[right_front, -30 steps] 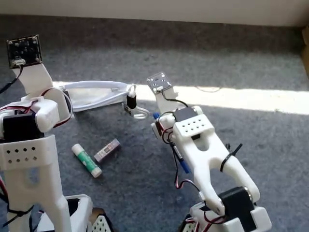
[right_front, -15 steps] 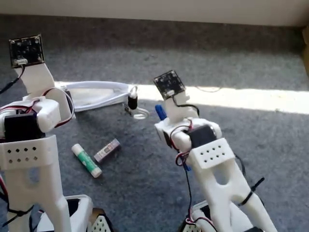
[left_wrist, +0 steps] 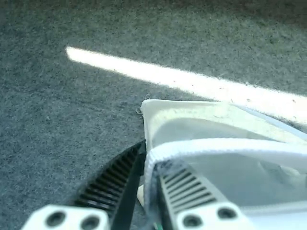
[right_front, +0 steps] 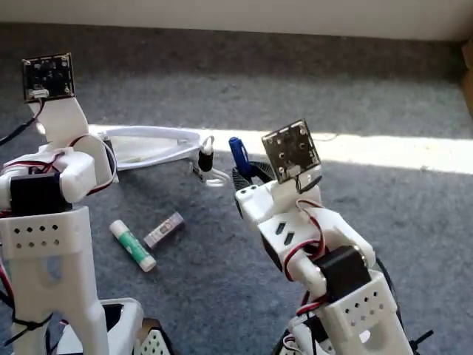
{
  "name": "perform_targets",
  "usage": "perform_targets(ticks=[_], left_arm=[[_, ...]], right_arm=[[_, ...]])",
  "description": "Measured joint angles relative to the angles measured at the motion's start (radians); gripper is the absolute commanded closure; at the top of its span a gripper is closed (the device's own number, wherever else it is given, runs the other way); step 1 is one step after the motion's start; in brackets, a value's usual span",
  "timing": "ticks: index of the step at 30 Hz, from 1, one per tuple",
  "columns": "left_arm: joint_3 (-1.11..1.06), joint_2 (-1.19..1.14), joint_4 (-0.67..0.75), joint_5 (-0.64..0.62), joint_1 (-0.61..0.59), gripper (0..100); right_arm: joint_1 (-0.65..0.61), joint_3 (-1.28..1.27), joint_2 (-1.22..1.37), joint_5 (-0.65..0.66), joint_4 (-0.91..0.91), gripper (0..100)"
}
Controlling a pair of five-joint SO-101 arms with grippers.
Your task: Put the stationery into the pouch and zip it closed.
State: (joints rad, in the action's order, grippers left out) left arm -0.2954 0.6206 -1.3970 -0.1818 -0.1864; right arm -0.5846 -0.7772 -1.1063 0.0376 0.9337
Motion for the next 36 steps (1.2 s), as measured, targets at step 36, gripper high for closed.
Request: perform_targets(ticks=[36], left_arm=[[0.0, 0.0, 0.002, -0.005, 0.0, 99]], right_arm=[[-0.041, 0.0, -0.305, -0.173, -0.485, 99.4]])
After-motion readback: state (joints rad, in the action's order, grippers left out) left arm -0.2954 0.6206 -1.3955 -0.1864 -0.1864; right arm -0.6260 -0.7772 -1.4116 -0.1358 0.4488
